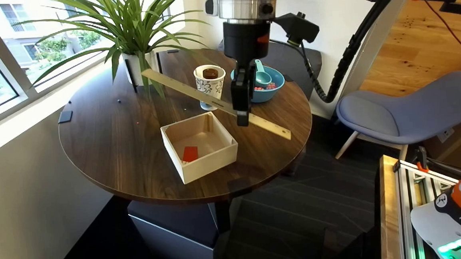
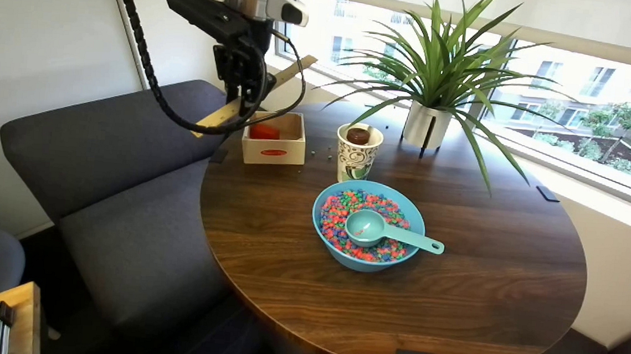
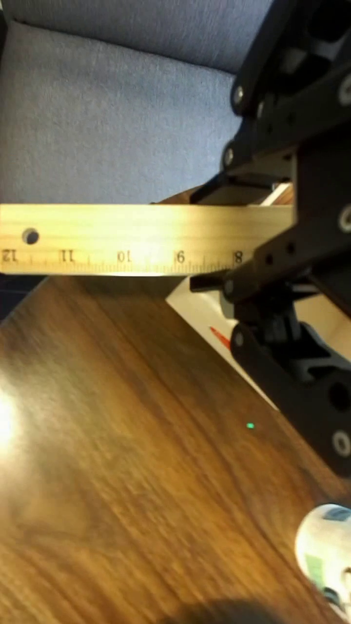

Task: Remove the ruler from the wooden box and put it on the table

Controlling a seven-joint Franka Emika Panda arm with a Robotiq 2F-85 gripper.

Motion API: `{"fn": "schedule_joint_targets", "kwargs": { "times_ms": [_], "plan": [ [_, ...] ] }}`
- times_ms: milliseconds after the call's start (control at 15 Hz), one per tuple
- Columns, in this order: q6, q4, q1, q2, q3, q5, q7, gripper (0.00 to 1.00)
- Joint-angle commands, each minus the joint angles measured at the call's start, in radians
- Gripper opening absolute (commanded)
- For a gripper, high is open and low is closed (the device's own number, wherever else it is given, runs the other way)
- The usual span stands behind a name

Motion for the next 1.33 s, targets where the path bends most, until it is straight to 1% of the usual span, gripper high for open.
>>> {"fn": "schedule_joint_targets", "kwargs": {
  "times_ms": [0,67,133,267,333,400,533,800,1133,1267],
  "plan": [
    [0.021,-0.131,-0.014,-0.075,-0.025,0.057,0.123,0.10],
    [-0.009,-0.045,-0.005,-0.016,-0.017,0.024,0.062,0.10],
    [-0.008,-0.054,-0.008,-0.019,-0.020,0.025,0.066,0.35],
    [-0.008,-0.047,-0.008,-0.017,-0.021,0.025,0.064,0.35],
    [-0.008,-0.045,-0.006,-0.016,-0.020,0.025,0.064,0.10],
    [-0.031,-0.049,-0.010,-0.021,-0.024,0.021,0.067,0.10],
    [-0.101,-0.051,-0.017,-0.030,-0.036,-0.024,0.076,0.10],
    [-0.254,-0.011,-0.033,-0.005,-0.066,-0.129,0.071,0.10],
    [-0.342,0.059,-0.045,0.053,-0.081,-0.200,0.043,0.10],
    [-0.336,0.083,-0.041,0.080,-0.080,-0.222,0.034,0.10]
  ]
}}
